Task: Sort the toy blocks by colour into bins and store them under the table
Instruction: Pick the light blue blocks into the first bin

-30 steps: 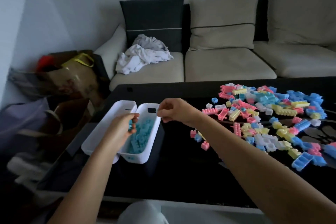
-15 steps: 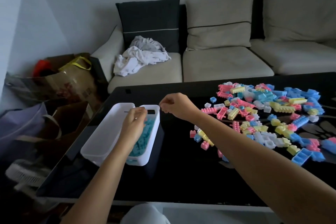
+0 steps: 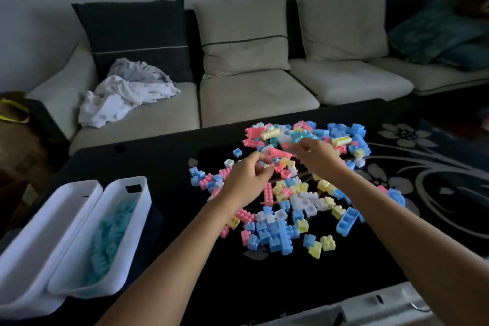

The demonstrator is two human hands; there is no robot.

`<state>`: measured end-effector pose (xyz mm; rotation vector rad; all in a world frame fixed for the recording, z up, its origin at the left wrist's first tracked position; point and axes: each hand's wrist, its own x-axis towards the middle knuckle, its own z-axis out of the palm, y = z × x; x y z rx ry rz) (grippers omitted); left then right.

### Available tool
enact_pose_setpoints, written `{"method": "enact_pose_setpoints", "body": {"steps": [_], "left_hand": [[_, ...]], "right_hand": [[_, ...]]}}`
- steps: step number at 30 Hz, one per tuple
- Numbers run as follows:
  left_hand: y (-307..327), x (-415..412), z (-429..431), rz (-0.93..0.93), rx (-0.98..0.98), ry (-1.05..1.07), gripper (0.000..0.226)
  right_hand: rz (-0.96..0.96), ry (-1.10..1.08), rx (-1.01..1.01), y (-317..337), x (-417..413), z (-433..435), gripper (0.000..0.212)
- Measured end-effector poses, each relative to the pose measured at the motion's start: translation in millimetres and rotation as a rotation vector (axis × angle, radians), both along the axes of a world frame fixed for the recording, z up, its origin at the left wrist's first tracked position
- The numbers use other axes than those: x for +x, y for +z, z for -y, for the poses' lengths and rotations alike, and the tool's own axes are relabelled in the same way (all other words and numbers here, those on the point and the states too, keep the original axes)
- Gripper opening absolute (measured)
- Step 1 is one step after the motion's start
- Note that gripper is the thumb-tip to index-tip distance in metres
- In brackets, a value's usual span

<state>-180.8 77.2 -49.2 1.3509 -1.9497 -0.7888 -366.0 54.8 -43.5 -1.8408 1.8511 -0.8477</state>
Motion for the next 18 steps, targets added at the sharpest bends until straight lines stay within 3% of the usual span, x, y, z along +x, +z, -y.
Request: {"method": "enact_pose_setpoints", "body": {"steps": [8,13,18], "left_hand": [[-15.6,-76.6,69.5,0.159,-0.005,-0.124,0.032],[-8.7,-97.4,116.8,0.207,-0.075,-0.069,0.038],[-14.7,-116.8,150.2,0.266,-0.122,-0.084,0.038]], "right_hand": [[-0.022,-0.193,0.134,-29.7,-99.0,26.2,0.03],[-0.06,-0.15,0.099,-32.4,-107.8,48.0,0.033],[-0.256,0.015,0.116,-34.4,-96.6,73.6,0.039]]}}
